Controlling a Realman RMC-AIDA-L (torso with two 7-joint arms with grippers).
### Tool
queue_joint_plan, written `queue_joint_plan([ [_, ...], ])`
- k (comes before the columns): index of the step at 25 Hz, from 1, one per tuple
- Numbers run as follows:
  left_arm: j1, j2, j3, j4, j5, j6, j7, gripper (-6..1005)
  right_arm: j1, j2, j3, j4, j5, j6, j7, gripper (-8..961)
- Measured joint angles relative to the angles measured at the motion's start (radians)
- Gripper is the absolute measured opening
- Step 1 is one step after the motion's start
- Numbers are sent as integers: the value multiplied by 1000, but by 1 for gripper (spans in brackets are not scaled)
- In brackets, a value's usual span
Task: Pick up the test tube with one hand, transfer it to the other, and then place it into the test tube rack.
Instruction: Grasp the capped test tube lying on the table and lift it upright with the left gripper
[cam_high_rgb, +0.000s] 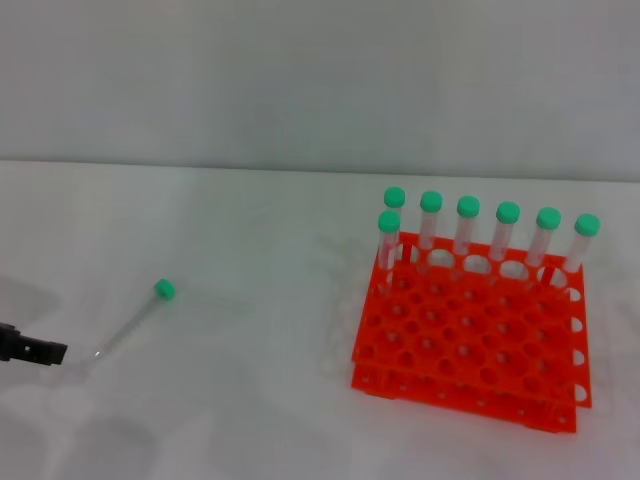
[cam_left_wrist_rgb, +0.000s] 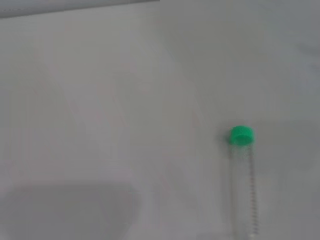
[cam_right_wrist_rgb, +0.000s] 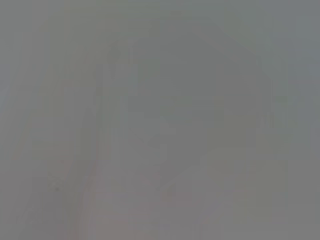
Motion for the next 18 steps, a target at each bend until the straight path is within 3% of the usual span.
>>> queue_joint_plan([
  [18,-55,-14,-1,159,39,-188,-8,868,-9,2,4,1,1,1,5,857],
])
